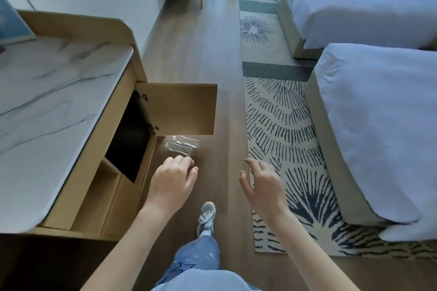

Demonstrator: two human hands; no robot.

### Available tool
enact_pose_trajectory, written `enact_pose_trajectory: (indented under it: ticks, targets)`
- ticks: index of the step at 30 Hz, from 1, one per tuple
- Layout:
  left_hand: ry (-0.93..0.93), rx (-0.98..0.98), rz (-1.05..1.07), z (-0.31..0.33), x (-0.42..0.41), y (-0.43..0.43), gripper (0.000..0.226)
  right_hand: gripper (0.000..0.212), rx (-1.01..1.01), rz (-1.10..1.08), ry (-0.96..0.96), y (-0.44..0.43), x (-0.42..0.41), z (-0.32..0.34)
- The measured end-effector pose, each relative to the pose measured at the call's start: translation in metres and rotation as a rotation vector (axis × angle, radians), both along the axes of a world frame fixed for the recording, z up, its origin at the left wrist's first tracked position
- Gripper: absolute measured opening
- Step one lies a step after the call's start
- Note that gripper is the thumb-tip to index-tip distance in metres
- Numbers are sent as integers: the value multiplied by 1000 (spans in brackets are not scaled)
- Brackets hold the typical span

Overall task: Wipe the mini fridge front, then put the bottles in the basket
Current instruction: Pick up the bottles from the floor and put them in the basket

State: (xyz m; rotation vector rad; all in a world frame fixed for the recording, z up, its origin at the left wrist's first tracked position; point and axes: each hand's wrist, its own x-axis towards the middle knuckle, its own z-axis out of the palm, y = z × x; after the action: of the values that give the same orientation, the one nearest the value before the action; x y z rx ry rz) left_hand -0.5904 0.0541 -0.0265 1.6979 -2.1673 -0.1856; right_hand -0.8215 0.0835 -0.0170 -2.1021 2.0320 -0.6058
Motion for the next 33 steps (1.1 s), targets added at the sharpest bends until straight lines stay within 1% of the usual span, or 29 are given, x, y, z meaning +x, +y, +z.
enact_pose_trajectory:
  ticks: [3, 6, 12, 17, 24, 27, 30, 33]
  targets:
    - [-26, 22, 15, -15, -1, -55, 41, 44, 29, 49, 69, -69, -4, -6]
    - [-22, 51, 26, -13, 0, -121, 41, 43, 45, 92, 115, -146, -6, 1]
    - [-22, 13, 71, 18, 11, -250, 44, 41, -14, 143, 74, -280, 5, 27]
    - [-18, 0, 177, 32, 22, -317, 48, 37, -41, 257, 10, -364, 12, 35]
    - [-9, 47, 476, 12, 10, -360, 51, 29, 10, 570, -26, -485, 19, 24]
    - [-23, 91, 688, 1, -7, -371, 55, 31, 58, 775, 26, -537, 21, 19]
    - [36, 146, 913, -5, -39, -378, 58, 32, 100, 957, 66, -587, 20, 14]
    - [81, 159, 1077, -8, -74, -384, 56, 34, 129, 1102, 103, -620, 16, 12]
